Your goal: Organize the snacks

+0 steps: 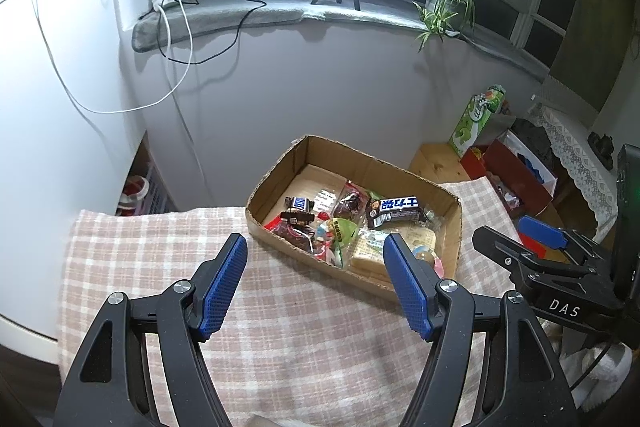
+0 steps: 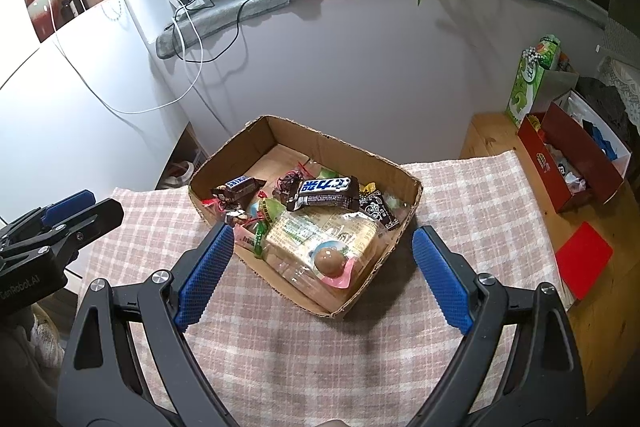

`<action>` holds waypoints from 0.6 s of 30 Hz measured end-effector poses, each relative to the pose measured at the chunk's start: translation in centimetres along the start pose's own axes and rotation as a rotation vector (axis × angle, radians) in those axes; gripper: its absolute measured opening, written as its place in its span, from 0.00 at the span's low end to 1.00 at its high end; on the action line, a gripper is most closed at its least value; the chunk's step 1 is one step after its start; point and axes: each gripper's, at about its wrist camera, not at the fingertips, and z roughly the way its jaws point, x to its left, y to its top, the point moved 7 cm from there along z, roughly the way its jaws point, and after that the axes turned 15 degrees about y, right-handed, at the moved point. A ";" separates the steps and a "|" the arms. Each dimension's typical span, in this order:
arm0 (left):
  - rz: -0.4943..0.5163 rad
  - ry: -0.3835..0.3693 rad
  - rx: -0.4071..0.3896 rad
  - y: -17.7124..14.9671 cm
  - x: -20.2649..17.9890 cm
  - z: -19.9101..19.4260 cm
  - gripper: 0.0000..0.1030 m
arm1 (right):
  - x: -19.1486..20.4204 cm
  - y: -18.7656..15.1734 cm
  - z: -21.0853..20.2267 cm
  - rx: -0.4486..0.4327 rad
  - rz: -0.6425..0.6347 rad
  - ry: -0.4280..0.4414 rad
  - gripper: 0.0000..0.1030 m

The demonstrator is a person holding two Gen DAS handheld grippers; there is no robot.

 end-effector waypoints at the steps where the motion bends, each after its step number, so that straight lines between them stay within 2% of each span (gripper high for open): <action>1: 0.001 -0.001 0.001 0.0 0.0 0.0 0.69 | 0.0 0.0 0.0 0.001 0.000 0.001 0.90; 9: -0.014 0.003 0.022 -0.2 0.2 -0.2 0.69 | 0.1 -0.3 -0.1 0.001 0.004 0.002 0.90; 18: -0.005 0.007 0.009 -0.2 0.1 -0.3 0.69 | 0.2 -0.8 -0.1 0.003 0.009 0.002 0.90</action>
